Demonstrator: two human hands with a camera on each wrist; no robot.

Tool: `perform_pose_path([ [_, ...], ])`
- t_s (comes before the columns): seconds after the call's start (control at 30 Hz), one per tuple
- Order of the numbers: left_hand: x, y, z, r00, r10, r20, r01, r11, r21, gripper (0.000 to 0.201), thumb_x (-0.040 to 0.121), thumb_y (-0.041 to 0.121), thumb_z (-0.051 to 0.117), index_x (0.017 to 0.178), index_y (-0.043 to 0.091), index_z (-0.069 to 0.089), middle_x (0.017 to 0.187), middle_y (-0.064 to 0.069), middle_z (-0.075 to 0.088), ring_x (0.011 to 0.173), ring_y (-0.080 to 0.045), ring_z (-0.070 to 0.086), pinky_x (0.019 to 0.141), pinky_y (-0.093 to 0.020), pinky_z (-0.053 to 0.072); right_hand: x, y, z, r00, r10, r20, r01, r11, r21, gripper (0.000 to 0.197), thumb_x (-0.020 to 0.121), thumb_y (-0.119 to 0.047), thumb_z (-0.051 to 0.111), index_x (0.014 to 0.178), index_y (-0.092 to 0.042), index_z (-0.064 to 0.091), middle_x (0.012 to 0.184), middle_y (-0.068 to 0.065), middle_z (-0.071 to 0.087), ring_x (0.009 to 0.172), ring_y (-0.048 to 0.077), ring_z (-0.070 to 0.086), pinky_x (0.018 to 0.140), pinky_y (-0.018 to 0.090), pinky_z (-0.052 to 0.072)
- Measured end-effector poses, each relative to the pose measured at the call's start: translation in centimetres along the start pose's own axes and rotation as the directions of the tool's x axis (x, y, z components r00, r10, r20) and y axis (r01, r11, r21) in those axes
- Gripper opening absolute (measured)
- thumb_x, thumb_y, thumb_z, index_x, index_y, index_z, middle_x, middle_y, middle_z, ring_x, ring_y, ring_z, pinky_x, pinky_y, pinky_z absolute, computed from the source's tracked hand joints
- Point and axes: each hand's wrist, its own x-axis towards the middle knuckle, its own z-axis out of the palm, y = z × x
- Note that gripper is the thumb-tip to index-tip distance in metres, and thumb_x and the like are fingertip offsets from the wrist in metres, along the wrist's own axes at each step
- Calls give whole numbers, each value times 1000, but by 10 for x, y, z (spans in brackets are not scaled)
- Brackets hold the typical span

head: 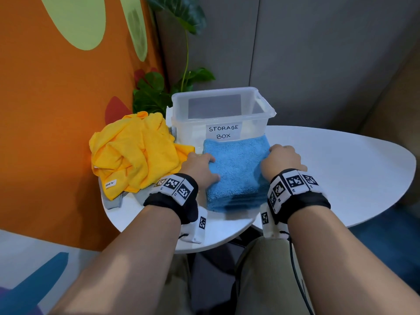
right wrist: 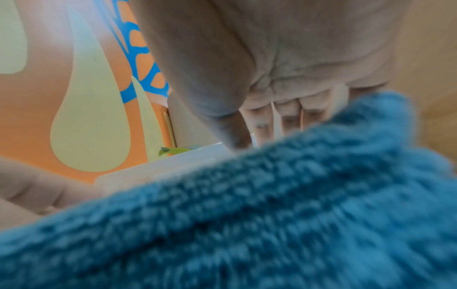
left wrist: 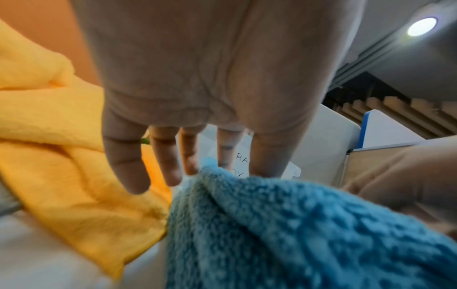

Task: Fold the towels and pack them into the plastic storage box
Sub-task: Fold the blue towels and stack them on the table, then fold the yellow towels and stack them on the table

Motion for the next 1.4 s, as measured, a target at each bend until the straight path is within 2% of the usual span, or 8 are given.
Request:
perform_pose_path([
  [0.17,-1,9,-3,989,99,105,-116,979,170,85,81,50,69,149,21,28,159,-8,10,146,-28,15,118,-37,21,0,-15,11,959,-278,57,277,960,34,53,88,-36,54,135,-13,43,142,7,38,129,27,41,105,41,37],
  [0.27,-1,6,0,965,79,248,-147,952,270,93,82,53,67,153,20,18,161,-6,5,147,-25,11,119,-37,17,-7,-14,32,925,-245,289,277,958,-75,86,79,-61,58,144,-13,29,151,13,25,139,30,26,111,46,29],
  [0.4,-3,-4,5,946,88,312,-169,955,244,96,83,53,66,154,24,8,162,-1,-6,149,-19,1,121,-37,5,-16,-3,46,917,-202,345,268,950,-157,108,78,-72,53,152,-16,-2,159,10,-10,146,29,-5,118,45,9],
  [0.7,2,-21,7,936,53,348,-128,972,196,110,73,56,74,153,35,1,160,12,-13,149,-25,3,118,-48,17,-20,-4,44,907,-190,376,281,938,-204,115,74,-79,48,152,-17,-9,158,9,-17,146,30,-9,118,46,6],
  [0.93,-7,-24,-7,978,107,179,-121,990,70,95,76,41,78,152,20,24,155,3,25,144,-18,24,114,-30,25,-21,-19,36,931,-164,327,230,957,-176,105,75,-73,54,151,-14,11,159,13,0,146,31,2,116,50,15],
  [1.07,-11,-38,-20,998,58,-18,-58,998,17,70,82,39,71,144,26,40,148,-5,36,136,-24,35,109,-34,34,-23,-41,33,934,-245,259,273,959,-76,83,81,-65,53,142,-13,32,152,13,23,142,29,17,111,52,26],
  [1.23,-17,-63,-31,957,-100,-274,110,994,20,49,85,38,63,132,34,50,144,-3,36,132,-28,34,103,-45,40,-32,-75,34,914,-369,169,370,929,26,72,85,-58,54,140,-15,37,144,10,36,134,29,32,106,47,34],
  [1.4,-26,-98,-41,879,-245,-409,284,958,38,56,87,36,61,138,34,40,158,-5,13,146,-29,8,111,-58,21,-45,-105,40,879,-457,137,440,887,138,61,85,-50,58,134,-17,44,143,9,32,132,28,34,105,44,37],
])
